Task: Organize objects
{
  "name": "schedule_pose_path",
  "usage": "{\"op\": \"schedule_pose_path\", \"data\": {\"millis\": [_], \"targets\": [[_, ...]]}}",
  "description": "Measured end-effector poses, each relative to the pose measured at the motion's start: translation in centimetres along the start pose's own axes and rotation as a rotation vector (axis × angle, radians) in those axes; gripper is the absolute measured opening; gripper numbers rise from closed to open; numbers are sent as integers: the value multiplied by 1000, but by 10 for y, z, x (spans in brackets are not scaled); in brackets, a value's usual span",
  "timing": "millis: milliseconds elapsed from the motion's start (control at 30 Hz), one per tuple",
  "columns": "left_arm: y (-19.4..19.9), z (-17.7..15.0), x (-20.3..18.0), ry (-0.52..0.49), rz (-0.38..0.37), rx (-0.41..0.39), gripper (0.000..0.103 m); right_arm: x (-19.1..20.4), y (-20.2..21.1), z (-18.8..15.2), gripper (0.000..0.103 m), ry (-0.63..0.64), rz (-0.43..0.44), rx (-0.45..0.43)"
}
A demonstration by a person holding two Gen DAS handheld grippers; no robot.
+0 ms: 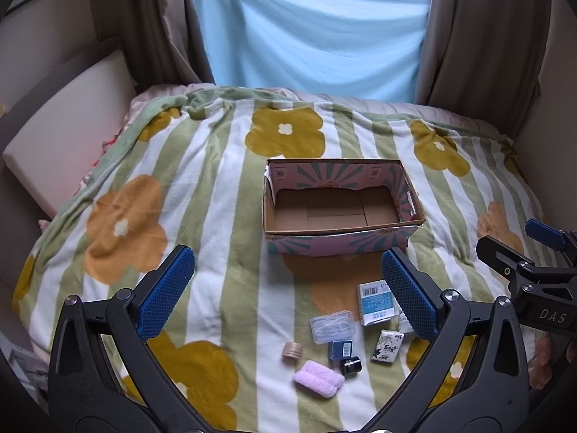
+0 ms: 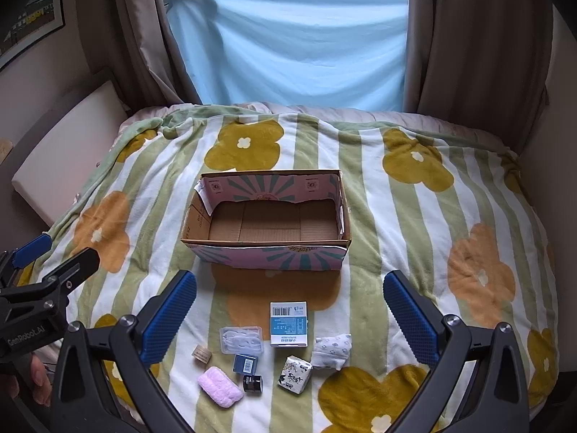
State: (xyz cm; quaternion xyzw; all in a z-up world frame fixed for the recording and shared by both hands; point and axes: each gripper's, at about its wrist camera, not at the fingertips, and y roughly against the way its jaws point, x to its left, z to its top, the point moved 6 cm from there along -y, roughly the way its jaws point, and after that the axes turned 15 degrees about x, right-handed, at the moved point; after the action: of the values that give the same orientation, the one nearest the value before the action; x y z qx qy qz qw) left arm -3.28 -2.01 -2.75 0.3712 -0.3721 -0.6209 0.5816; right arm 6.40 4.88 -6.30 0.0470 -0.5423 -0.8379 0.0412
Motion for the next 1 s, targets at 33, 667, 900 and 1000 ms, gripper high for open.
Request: {"op": "schedule_pose_path", "data": {"millis": [33, 667, 900, 1000], "targets": [[1, 1, 0, 0, 0, 0, 103, 0, 0, 0, 102, 0, -1, -1], [7, 7, 6, -16, -16, -13, 103, 1, 10, 4, 102, -5, -19, -52], [5, 5, 6, -21, -55, -3, 103, 2, 12, 3, 102, -11, -14, -52], [6, 4, 6, -26, -60, -3, 103, 2, 13, 3, 102, -17, -14, -49]]}}
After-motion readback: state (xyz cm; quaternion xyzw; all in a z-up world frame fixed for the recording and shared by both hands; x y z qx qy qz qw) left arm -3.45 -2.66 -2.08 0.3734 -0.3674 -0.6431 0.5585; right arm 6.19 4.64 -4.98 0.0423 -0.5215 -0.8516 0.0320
